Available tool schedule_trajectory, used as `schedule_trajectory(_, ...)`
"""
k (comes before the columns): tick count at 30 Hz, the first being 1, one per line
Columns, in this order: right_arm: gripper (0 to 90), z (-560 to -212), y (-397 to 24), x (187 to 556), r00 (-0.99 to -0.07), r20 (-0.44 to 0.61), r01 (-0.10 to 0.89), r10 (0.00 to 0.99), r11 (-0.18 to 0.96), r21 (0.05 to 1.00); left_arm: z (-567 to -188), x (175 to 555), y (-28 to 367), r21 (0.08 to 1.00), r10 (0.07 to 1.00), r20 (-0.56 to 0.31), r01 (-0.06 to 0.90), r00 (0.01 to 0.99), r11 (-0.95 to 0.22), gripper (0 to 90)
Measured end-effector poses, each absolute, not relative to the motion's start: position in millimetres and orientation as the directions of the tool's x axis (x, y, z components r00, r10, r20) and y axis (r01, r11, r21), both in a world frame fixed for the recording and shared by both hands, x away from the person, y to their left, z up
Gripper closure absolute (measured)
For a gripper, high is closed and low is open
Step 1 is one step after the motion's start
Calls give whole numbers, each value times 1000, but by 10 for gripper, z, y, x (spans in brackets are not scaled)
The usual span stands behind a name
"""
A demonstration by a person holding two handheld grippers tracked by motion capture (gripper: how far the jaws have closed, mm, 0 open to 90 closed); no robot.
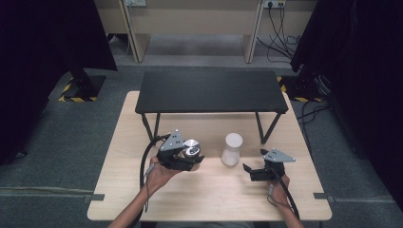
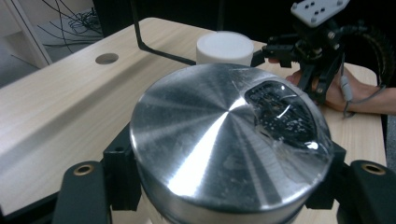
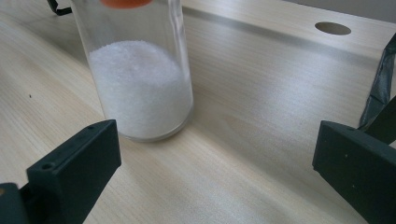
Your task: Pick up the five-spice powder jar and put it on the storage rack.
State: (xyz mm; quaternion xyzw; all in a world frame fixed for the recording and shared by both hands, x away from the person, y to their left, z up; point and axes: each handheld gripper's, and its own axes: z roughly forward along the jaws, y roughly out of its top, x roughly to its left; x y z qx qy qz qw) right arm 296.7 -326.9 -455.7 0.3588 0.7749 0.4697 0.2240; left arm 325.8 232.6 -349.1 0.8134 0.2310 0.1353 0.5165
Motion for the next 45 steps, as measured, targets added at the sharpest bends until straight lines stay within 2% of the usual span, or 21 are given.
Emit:
schedule_trajectory(7,11,-4557,-3270,2968,-642,-9,346,766,300,889,-3167,3300,2377,916,539,2,214,842,-338,310)
schedule_trajectory(21,11,-4558,-3270,2968,-642,-9,346,767,300,889,-2621,3494,2424,917,573,-8,234,820,-322,310)
schedule_trajectory(41,11,-4558,-3272,2969,-643,-8,346,766,300,889,-2152,3710,2411,924,683,-8,266,730,-274,310)
schedule_trajectory(45,11,-4558,-3272,2967,-643,-9,345,766,300,889,-2125,3760,2444,930,708,-29,279,706,-241,310)
